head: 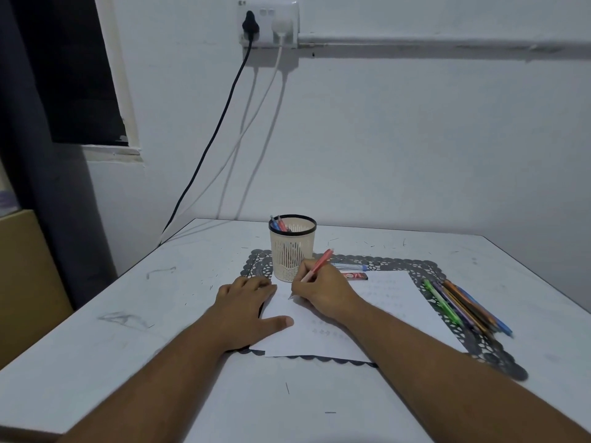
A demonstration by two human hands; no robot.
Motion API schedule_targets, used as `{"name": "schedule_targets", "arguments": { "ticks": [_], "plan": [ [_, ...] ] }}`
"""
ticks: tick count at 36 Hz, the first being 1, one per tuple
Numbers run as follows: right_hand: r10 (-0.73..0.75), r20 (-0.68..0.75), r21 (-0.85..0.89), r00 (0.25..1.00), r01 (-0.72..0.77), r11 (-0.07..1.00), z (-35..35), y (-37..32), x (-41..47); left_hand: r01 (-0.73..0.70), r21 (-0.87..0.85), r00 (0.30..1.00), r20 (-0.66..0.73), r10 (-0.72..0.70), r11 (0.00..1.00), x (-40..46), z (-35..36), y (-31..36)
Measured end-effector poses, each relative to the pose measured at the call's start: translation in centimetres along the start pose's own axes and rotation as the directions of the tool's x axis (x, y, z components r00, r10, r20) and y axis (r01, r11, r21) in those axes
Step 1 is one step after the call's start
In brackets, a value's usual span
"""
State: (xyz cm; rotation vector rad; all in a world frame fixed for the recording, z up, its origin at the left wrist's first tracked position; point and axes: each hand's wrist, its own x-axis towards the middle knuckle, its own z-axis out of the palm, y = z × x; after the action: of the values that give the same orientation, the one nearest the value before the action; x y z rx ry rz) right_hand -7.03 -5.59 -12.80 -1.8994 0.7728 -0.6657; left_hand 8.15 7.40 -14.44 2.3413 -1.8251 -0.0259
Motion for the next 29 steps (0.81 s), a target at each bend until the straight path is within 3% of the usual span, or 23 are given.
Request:
{"name": "schedule_targets", "arguments": {
  "ticks": [4,13,17,20,22,24,27,29],
  "plan": [
    [0.028,-0.004,0.157,1.0,-0.028,0.987,-0.4,0.4,0.2,-0.001,-0.002,1.0,0.0,0.001,1.0,0.0,-0.1,0.1],
    [0.181,-0.137,0.532,0.974,-0.082,0.843,-3.4,1.2,1.0,0.025,-0.03,0.999,0.031,-0.024,0.999,-0.1,-0.4,0.3],
    [0.209,-0.083,0.648,0.974,-0.107,0.754,-4.2,1.5,1.1,0.134,-0.156,0.991,0.024,-0.132,0.979,0.7,-1.8,0.9],
    [0.231,-0.057,0.681,0.971,-0.131,0.721,-4.2,1.7,1.4,0.238,-0.333,0.958,-0.074,-0.277,0.912,2.1,-4.2,2.6],
    [0.254,-0.055,0.703,0.966,-0.143,0.697,-4.3,1.8,1.7,0.287,-0.565,0.91,-0.093,-0.405,0.774,3.0,-6.0,4.4],
    [0.282,-0.045,0.732,0.958,-0.161,0.662,-4.4,1.8,1.8,0.23,-0.701,0.868,-0.165,-0.468,0.675,4.1,-6.9,5.8],
    [0.309,-0.036,0.779,0.95,-0.167,0.604,-4.5,1.6,1.6,0.126,-0.754,0.806,-0.301,-0.51,0.644,5.2,-5.7,6.6],
    [0.308,-0.043,0.785,0.951,-0.158,0.599,-4.6,1.6,1.5,0.111,-0.767,0.802,-0.306,-0.513,0.632,5.5,-3.7,6.5]
  ]
}}
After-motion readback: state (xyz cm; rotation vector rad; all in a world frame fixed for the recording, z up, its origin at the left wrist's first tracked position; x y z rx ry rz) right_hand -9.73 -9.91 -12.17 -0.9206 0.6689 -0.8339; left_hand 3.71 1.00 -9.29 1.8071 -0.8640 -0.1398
